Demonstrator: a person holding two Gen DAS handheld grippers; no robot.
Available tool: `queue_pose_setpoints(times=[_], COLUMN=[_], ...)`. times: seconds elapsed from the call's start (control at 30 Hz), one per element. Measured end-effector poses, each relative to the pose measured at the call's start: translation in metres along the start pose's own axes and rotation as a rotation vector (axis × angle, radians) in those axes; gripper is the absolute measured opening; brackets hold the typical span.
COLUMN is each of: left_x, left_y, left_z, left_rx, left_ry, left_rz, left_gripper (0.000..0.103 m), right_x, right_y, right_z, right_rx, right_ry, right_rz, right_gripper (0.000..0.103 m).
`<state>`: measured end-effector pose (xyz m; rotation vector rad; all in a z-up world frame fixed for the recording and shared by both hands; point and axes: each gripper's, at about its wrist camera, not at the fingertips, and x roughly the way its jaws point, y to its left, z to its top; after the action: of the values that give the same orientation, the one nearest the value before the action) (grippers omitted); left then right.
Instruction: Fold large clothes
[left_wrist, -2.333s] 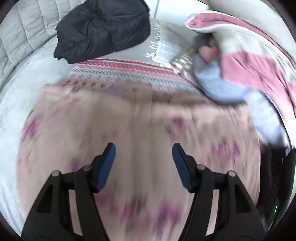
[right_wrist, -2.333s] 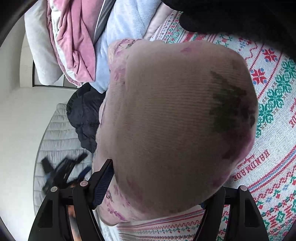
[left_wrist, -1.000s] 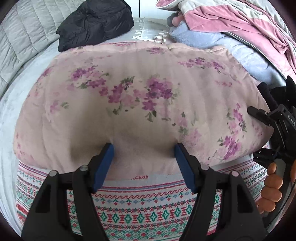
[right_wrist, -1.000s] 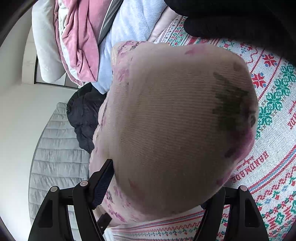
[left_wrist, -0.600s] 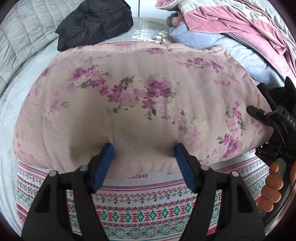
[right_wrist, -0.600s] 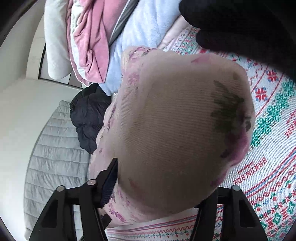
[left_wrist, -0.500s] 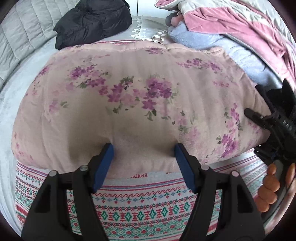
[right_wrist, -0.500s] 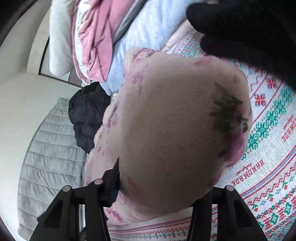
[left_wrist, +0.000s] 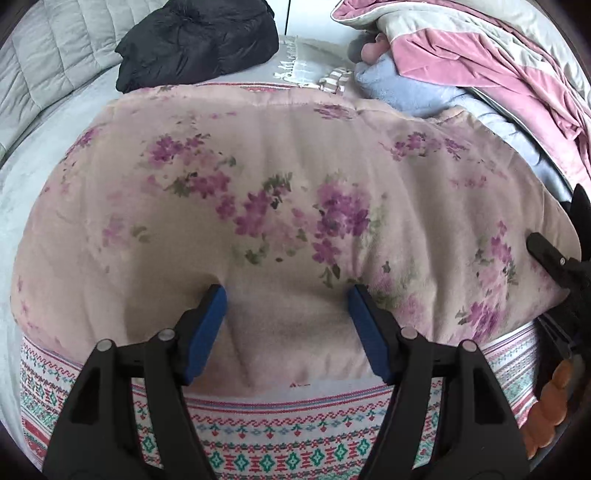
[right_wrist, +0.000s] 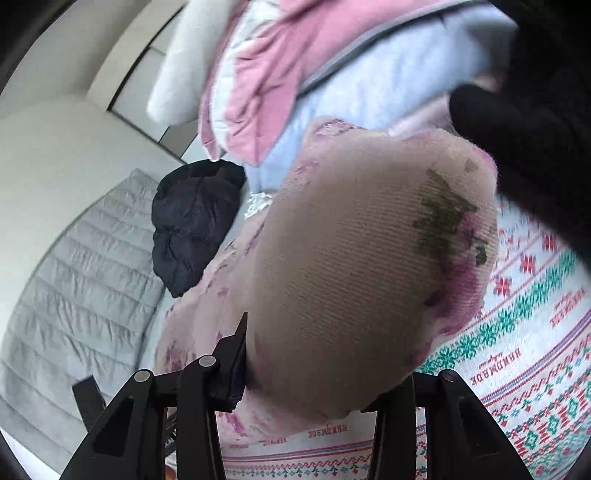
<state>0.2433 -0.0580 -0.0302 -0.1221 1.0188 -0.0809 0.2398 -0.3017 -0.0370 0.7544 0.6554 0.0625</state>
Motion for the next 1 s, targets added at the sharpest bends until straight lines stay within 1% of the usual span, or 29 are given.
queue_pose_setpoints(times=[0.1, 0.17, 0.2, 0.27, 0.3, 0.37, 0.4, 0.47, 0.5, 0.57, 0.67, 0.7, 0.77, 0.83, 0.9, 0.97, 1.0], left_x=[-0.009, -0.019, -0.025, -0.028, -0.025, -0.007, 0.006, 0.013, 0.011, 0.005, -0.006, -0.008, -0.004, 0.007, 0.032, 0.06, 0.065], left_y=[0.007, 0.01, 0.012, 0.012, 0.011, 0.005, -0.001, -0.01, -0.011, -0.012, -0.01, -0.011, -0.016, -0.021, -0.025, -0.024, -0.024], left_z=[0.007, 0.011, 0.014, 0.018, 0.018, 0.017, 0.014, 0.011, 0.013, 0.019, 0.029, 0.036, 0.05, 0.067, 0.084, 0.094, 0.101], left_rx=[-0.018, -0.028, -0.031, -0.03, -0.025, -0.009, 0.008, 0.044, 0.051, 0.054, 0.059, 0.061, 0.075, 0.077, 0.063, 0.029, 0.022], left_ry=[0.005, -0.039, -0.08, -0.119, -0.12, -0.06, -0.039, -0.047, -0.048, -0.041, -0.072, -0.087, -0.091, -0.072, 0.003, 0.1, 0.117], left_rz=[-0.036, -0.037, -0.022, -0.007, -0.01, -0.017, 0.017, 0.07, 0.081, 0.079, 0.066, 0.072, 0.104, 0.138, 0.175, 0.207, 0.219], left_gripper=[0.07, 0.07, 0.07, 0.07, 0.07, 0.07, 0.07, 0.07, 0.07, 0.07, 0.07, 0.07, 0.07, 0.07, 0.07, 0.072, 0.073], right_x=[-0.002, -0.003, -0.003, -0.003, -0.004, -0.007, -0.009, -0.01, -0.01, -0.011, -0.012, -0.013, -0.014, -0.013, -0.015, -0.016, -0.016], right_y=[0.002, -0.001, -0.001, -0.001, 0.001, 0.012, 0.021, 0.033, 0.038, 0.037, 0.029, 0.028, 0.029, 0.032, 0.033, 0.035, 0.036], right_z=[0.002, 0.003, 0.002, 0.002, 0.002, 0.0, -0.002, -0.007, -0.009, -0.007, -0.002, -0.001, -0.003, -0.003, -0.003, -0.005, -0.006], right_rx=[-0.01, 0.005, 0.008, 0.006, -0.004, -0.06, -0.109, -0.174, -0.205, -0.199, -0.162, -0.156, -0.16, -0.159, -0.16, -0.178, -0.185], right_ry=[-0.008, -0.008, -0.007, -0.008, -0.012, -0.033, -0.041, -0.051, -0.062, -0.063, -0.054, -0.055, -0.06, -0.062, -0.062, -0.063, -0.066], right_rz=[0.0, 0.004, 0.006, 0.003, 0.0, -0.008, -0.013, -0.03, -0.046, -0.044, -0.028, -0.024, -0.024, -0.018, -0.01, -0.009, -0.009], right_gripper=[0.042, 0.042, 0.042, 0.042, 0.041, 0.04, 0.04, 0.04, 0.04, 0.04, 0.04, 0.04, 0.04, 0.04, 0.038, 0.037, 0.036])
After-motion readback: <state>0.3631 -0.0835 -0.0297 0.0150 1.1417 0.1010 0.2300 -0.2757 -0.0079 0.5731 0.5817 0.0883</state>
